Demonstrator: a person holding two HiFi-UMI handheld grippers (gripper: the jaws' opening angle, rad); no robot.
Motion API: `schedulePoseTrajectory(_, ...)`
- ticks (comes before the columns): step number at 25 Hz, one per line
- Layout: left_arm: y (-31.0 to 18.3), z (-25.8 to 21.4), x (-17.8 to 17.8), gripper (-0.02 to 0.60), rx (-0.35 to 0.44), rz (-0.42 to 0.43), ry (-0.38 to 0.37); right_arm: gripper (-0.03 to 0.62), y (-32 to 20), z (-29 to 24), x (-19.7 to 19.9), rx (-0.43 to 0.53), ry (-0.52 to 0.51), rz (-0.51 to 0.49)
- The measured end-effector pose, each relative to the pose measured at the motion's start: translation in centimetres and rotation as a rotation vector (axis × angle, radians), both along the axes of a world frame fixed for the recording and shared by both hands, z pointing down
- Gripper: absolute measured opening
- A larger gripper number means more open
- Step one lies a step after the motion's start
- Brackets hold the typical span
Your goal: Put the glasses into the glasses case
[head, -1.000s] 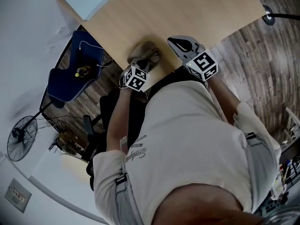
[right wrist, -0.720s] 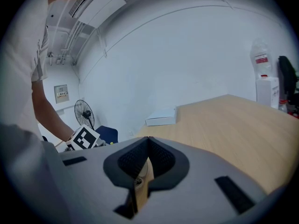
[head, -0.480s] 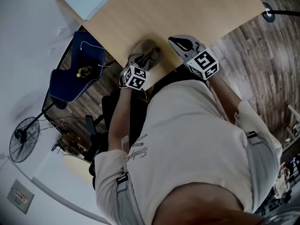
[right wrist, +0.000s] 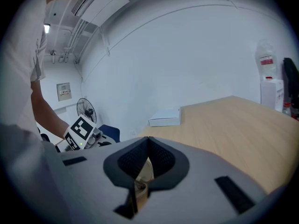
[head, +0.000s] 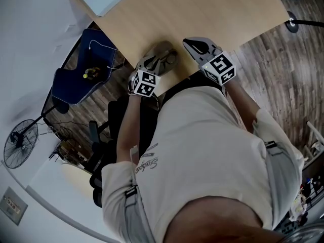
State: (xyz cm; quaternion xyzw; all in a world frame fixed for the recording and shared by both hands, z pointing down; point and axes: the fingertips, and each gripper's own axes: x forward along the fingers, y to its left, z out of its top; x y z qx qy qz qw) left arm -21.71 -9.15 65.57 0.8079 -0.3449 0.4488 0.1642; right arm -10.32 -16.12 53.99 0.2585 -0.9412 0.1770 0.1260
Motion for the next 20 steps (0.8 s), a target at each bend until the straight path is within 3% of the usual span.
schedulePoseTrajectory(7, -0.3, -4.6, -1.8, 0.026, 0.106, -0.146, 0.087, -0.006, -0.7, -2.6, -2.6, 0.061, -0.011, -0.046)
schedulePoseTrajectory(13, -0.2, -9.5, -3.2, 0.02, 0.186, -0.342, 0.284, -0.006, -0.2, -4.9, -3.8, 0.118, -0.007, -0.097)
schedulePoseTrajectory(20, -0.3, -17.8, -5.4, 0.017, 0.368, -0.467, 0.41, -0.006, -0.4, -9.3, -4.9, 0.2, -0.036, -0.107)
